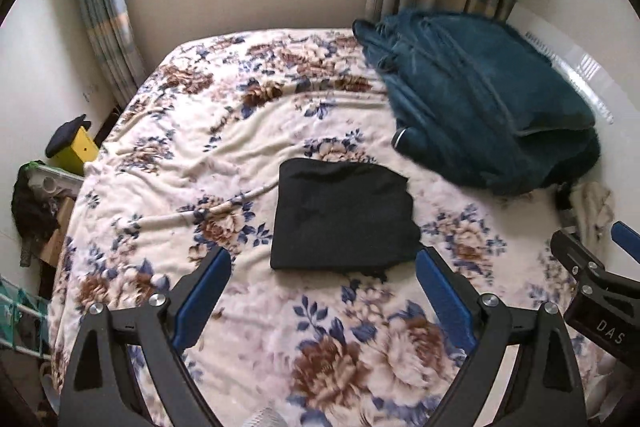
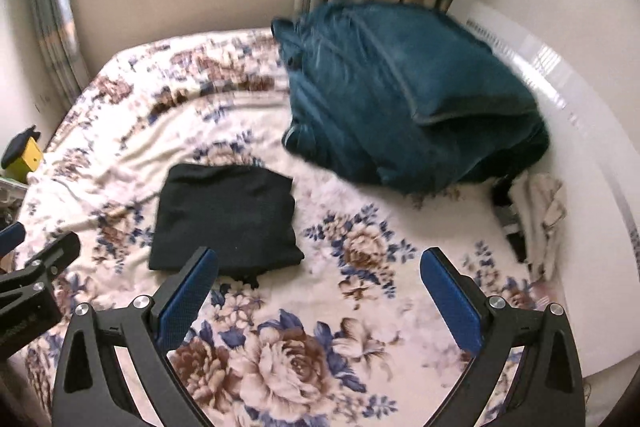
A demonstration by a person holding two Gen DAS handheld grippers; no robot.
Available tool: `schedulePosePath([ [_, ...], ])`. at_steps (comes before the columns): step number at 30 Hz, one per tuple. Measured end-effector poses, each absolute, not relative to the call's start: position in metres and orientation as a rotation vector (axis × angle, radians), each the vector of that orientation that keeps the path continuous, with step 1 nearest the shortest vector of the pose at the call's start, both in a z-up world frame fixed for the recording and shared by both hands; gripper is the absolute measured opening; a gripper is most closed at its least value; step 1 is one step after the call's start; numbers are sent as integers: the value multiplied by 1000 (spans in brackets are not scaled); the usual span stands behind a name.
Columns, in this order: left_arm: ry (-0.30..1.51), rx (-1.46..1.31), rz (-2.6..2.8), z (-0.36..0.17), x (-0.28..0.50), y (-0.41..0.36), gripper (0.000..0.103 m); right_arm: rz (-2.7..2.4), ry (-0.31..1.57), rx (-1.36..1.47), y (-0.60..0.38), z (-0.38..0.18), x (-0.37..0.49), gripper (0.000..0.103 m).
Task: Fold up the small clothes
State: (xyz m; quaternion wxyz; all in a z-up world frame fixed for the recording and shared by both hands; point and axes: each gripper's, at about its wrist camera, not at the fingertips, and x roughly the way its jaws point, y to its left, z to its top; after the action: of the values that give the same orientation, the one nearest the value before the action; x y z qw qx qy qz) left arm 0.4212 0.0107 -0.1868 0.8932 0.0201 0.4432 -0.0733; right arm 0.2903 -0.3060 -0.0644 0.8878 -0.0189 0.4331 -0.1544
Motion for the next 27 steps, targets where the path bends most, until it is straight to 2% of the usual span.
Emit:
schedulePosePath([
  [8, 854, 7, -138, -102, 339, 19, 94, -280, 816, -42, -284, 43, 195, 103],
  [14, 783, 29, -104, -53, 289, 28, 94, -236, 760, -19, -268, 101, 137, 103],
  [20, 748, 26, -96, -26, 252, 37, 94, -216, 705, -25, -254, 139, 92, 103],
  [27, 729, 10, -101, -15, 230, 41, 94, -211, 695, -39, -251, 156, 70, 103],
])
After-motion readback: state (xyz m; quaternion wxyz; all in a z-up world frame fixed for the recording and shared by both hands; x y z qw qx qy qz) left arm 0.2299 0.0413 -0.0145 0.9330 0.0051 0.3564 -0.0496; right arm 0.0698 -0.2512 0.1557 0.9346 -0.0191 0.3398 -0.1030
